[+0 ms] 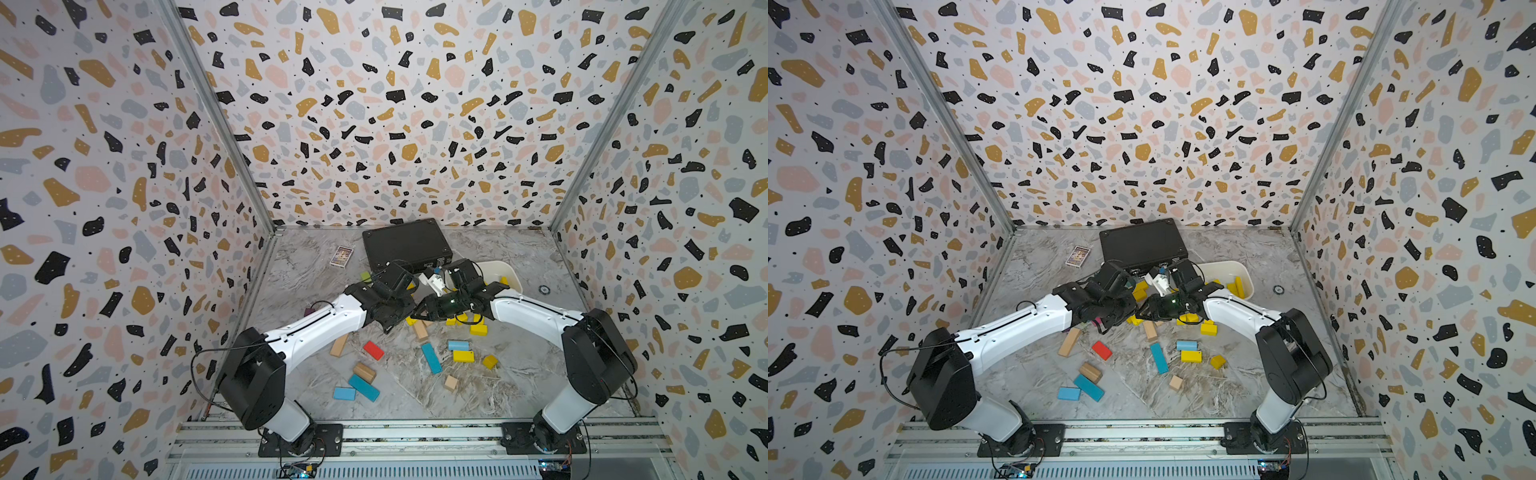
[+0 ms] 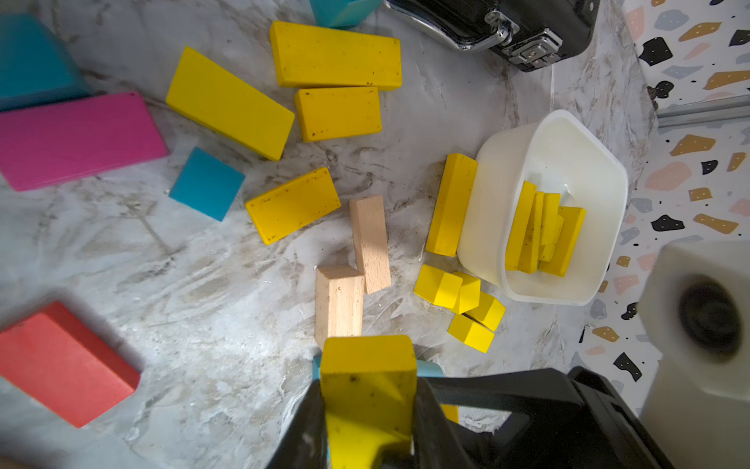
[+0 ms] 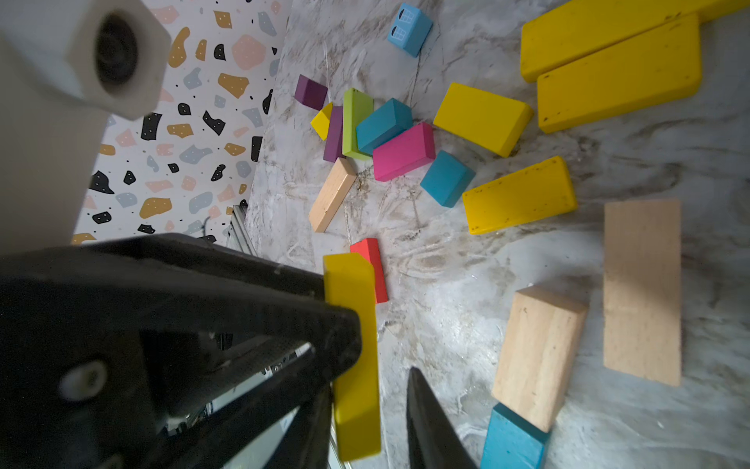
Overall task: Pick out the yellow building blocks
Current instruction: Pick up the building block from the center of the board, then place the building block in the storage box.
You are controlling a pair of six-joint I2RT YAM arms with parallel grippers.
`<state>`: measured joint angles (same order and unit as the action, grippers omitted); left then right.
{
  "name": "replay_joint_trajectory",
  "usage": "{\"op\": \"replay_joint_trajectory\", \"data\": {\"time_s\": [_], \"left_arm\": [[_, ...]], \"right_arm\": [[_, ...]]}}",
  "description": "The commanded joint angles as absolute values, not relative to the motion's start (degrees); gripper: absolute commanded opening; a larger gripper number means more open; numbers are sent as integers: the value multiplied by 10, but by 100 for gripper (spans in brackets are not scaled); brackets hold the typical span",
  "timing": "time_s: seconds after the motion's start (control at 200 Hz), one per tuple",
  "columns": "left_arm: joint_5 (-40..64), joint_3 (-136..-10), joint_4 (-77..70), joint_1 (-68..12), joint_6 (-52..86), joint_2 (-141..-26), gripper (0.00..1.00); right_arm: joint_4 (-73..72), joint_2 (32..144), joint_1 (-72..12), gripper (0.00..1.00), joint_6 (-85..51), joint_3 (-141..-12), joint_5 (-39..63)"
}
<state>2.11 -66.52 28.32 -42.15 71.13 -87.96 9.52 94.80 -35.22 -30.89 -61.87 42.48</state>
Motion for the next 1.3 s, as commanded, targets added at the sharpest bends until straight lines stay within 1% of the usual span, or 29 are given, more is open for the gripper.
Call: {"op": "replay_joint_trajectory", "data": {"time_s": [0.0,0.07,0.125,0.19,0.265,0.31,0.37,0.445,0.551,0.706,0.761,0.856,1.006,1.121,1.296], "left_arm": [[39,-652,242,-419,710,-861,16],[43,-650,236,-418,710,-861,16],[44,-646,230,-418,709,-860,17],[47,-643,222,-417,708,-858,22],[46,-642,219,-416,705,-855,47],[49,-642,216,-416,701,-854,58],[49,-645,217,-416,694,-854,68],[39,-641,211,-415,686,-846,77],[21,-628,194,-403,661,-826,78],[-8,-612,186,-373,595,-786,78],[-25,-605,189,-365,574,-771,77],[-47,-594,206,-352,541,-749,77],[-53,-578,230,-326,505,-728,75],[-47,-572,243,-310,470,-720,74],[-31,-572,262,-295,446,-722,72]], "right_arm": [[79,929,-354,32,-315,-614,432],[78,926,-353,27,-316,-613,430],[79,925,-353,21,-316,-611,428],[81,920,-353,14,-316,-610,424],[81,912,-351,8,-317,-607,419],[80,904,-348,6,-318,-603,413],[80,893,-341,4,-322,-595,402],[82,875,-325,3,-324,-579,387],[108,849,-288,2,-312,-565,363],[211,836,-227,2,-241,-593,303],[255,845,-210,2,-216,-614,262],[344,880,-192,2,-179,-671,159],[399,931,-178,2,-137,-735,57],[429,982,-177,2,-105,-785,46],[420,1038,-176,2,-104,-819,124]]}}
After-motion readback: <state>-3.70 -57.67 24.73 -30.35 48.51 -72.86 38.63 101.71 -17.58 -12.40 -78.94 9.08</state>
